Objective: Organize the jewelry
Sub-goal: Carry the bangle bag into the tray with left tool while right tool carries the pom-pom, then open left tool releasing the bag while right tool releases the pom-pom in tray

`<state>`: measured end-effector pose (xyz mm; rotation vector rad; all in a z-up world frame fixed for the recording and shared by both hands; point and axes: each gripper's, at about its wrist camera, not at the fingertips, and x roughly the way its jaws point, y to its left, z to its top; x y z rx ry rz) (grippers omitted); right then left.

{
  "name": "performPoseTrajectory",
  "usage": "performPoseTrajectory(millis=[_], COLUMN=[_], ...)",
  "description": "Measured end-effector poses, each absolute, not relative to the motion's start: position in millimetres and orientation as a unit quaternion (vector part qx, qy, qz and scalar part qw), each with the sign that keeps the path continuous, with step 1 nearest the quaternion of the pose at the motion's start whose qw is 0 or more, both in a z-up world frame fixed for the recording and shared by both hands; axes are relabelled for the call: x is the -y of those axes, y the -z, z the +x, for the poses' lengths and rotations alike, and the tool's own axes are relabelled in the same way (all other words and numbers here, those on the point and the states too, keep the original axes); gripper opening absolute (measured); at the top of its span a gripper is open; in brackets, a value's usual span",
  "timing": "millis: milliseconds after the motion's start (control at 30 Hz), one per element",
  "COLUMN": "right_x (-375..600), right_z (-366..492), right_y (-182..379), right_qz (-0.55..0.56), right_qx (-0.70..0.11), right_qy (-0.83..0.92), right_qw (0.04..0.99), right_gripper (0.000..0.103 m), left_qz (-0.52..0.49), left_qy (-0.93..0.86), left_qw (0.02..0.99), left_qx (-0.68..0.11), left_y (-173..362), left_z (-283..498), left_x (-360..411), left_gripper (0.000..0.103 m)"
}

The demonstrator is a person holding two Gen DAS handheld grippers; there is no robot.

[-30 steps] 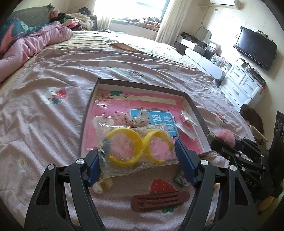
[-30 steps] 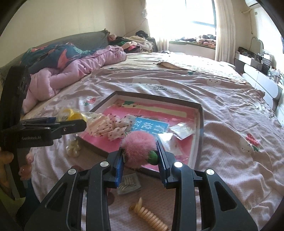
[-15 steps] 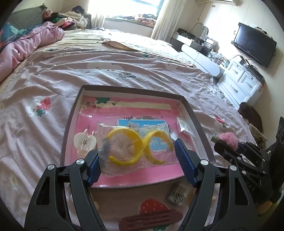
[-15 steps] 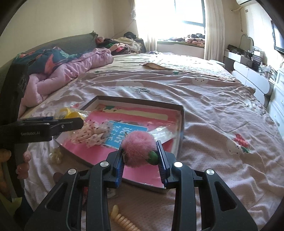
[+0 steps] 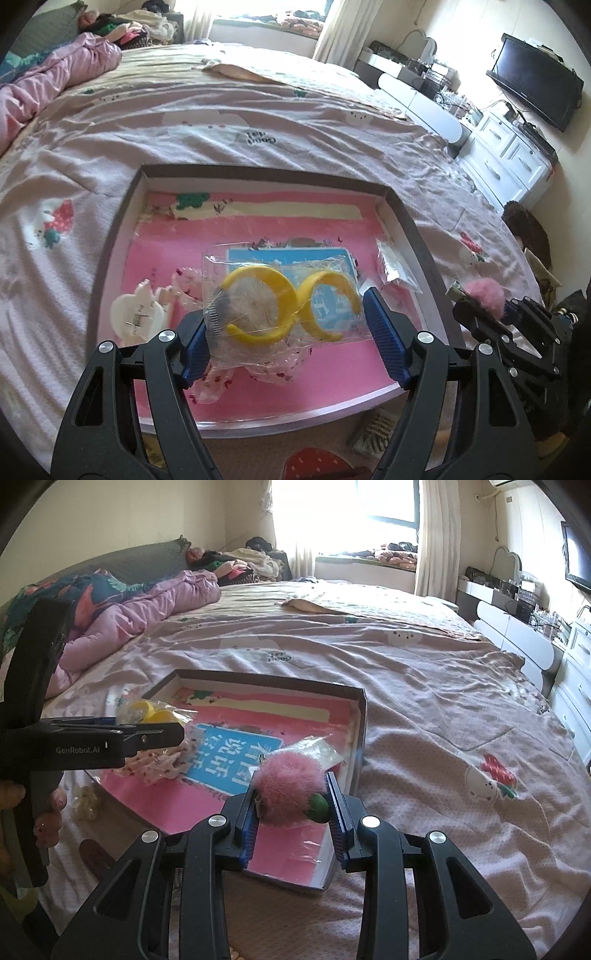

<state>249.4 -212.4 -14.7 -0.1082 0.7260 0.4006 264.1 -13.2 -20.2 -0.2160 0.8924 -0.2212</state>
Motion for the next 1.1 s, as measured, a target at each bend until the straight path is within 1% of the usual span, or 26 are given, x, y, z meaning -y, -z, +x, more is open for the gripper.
performPoseTrajectory(millis=[167,467,1100], right_x=[213.8,211.5,204.3], right_z=[253.4,259.0,258.5], right_y=[26.5,41.5,54.1], right_qz=[-0.053,-0.056,-0.065], right_qx=[-0.364,-0.379,-0.401], right_qy=[-0.191,-0.192,-0.202], right_qw=[0.91,0.904,0.891], right_gripper=[0.031,0.031,0.033], left_qz=[-0.105,-0.092,-0.094], left_qy=[0.116,0.123,0.125], left_qw=[0.883,0.88,0.874], left_qx=[-0.443,-0.45,-0.46], left_y=[33.3,40.9,48.6], left_z=[265.4,264.4,263.0], left_x=[17.4,21.2,19.3], left_gripper=[0.065,0.065,0.066])
